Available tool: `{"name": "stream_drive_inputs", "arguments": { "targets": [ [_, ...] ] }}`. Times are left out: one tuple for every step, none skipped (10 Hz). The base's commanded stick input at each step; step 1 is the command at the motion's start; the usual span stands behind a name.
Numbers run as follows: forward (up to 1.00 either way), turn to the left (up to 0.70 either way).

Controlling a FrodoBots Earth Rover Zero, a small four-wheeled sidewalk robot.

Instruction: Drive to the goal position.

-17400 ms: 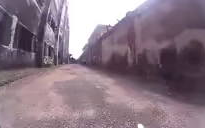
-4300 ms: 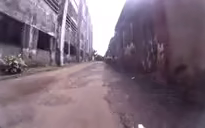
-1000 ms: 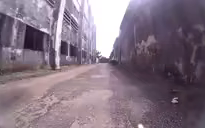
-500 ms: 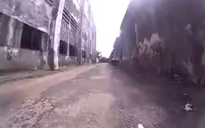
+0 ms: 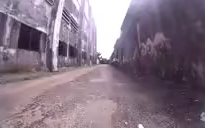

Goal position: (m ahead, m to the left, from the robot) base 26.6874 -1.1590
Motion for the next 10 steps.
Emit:
{"name": "stream_drive_inputs", "arguments": {
  "targets": [
    [0.50, 0.00],
    [0.50, 0.00],
    [0.50, 0.00],
    [0.50, 0.00],
    [0.50, 0.00],
    [0.50, 0.00],
    [0.50, 0.00],
    [0.50, 0.00],
    [0.50, 0.00],
    [0.50, 0.00]
  ]
}}
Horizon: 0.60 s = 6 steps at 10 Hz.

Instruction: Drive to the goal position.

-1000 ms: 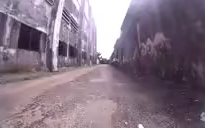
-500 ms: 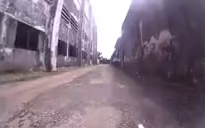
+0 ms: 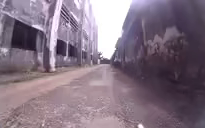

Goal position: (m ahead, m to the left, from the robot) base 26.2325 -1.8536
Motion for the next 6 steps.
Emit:
{"name": "stream_drive_inputs", "arguments": {
  "targets": [
    [0.50, 0.00],
    [0.50, 0.00],
    [0.50, 0.00],
    [0.50, 0.00],
    [0.50, 0.00],
    [0.50, 0.00]
  ]
}}
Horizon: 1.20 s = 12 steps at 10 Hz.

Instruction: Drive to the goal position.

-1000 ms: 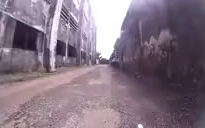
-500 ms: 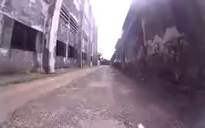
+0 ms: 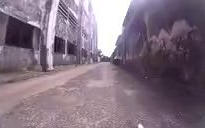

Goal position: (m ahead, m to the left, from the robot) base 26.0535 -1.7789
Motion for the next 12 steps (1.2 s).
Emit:
{"name": "stream_drive_inputs", "arguments": {
  "targets": [
    [0.50, 0.00],
    [0.50, 0.00],
    [0.50, 0.00],
    [0.50, 0.00],
    [0.50, 0.00],
    [0.50, 0.00],
    [0.50, 0.00],
    [0.50, 0.00],
    [0.50, 0.00],
    [0.50, 0.00],
    [0.50, 0.00],
    [0.50, 0.00]
  ]
}}
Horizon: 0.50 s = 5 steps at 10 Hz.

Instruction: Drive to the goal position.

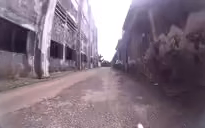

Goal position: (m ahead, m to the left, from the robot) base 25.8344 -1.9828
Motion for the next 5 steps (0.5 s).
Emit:
{"name": "stream_drive_inputs", "arguments": {
  "targets": [
    [0.50, 0.00],
    [0.50, 0.00],
    [0.50, 0.00],
    [0.50, 0.00],
    [0.50, 0.00]
  ]
}}
